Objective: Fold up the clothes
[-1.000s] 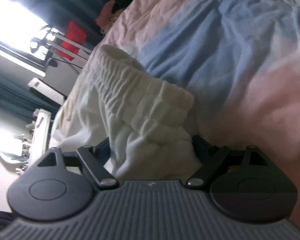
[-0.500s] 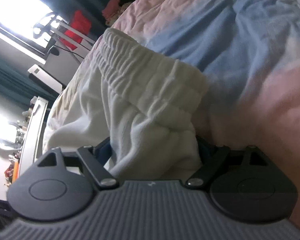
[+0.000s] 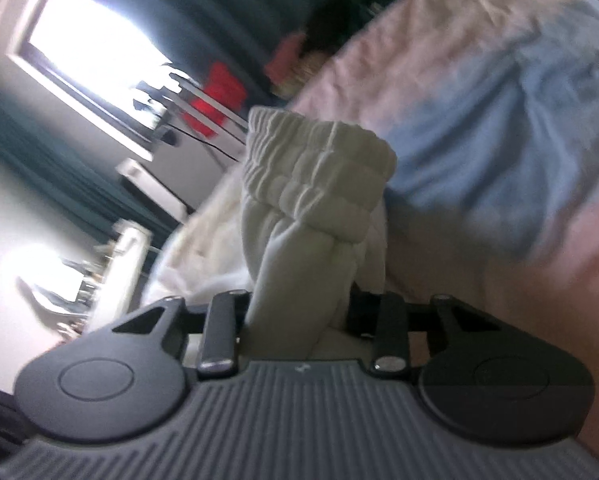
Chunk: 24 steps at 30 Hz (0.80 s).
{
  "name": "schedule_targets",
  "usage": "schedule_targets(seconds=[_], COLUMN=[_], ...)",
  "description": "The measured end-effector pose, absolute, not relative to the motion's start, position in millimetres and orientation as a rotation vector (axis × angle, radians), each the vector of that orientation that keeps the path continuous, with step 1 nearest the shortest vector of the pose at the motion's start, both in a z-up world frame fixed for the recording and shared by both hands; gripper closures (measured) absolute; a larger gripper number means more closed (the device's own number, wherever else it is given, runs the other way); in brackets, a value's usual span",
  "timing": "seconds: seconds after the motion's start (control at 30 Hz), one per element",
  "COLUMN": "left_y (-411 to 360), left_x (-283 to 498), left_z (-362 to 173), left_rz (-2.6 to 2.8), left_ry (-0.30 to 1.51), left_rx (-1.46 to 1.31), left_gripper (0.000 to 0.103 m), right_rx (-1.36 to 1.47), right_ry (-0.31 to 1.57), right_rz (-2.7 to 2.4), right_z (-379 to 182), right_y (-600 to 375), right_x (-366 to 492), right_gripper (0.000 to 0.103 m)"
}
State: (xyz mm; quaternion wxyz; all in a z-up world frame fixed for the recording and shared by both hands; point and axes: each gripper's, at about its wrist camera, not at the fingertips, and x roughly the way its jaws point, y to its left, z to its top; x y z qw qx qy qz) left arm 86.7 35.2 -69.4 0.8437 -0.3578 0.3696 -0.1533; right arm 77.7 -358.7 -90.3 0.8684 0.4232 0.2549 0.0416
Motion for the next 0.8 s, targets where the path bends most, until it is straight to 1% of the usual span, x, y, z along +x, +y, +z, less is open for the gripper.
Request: schedule_targets(seconds=[0.1, 0.37, 0.57, 0.63, 0.7, 0.77, 0.8], left_y=[31, -69, -190, -230, -265, -292, -301], left_x=[89, 167, 261, 289, 303, 317, 322], left_z=[-46, 33, 66, 63, 48, 18, -1], left_rz=[-0.359, -0.471, -0.528, -0.552, -0.572, -0.588, -0.589], left_ry=[0.726, 0.679, 0.636, 0.623, 0.601, 0.613, 0.641], left_rx=[-0.792, -0.708, -0.603, -0.561, -0.483, -0.393, -0.365], left_gripper=[0.068, 0.069, 0.069, 0.069, 0.069, 0.069, 0.069], right_rx=[0.937, 0.924, 0.899, 0.887, 0.877, 0.881, 0.887], right_ry=[0.456, 0.193, 0.025, -0.011, -0.026, -0.02, 0.016], right_rz=[0.138, 0.1, -0.024, -0.08, -0.154, -0.231, -0.266], right_z=[-75, -14, -2, -7, -22, -49, -66], right_y=[-368, -431, -510, -531, -547, -556, -558], right_x=[80, 102, 130, 140, 148, 152, 153], right_gripper=[0.068, 0.069, 0.069, 0.069, 0.069, 0.069, 0.069])
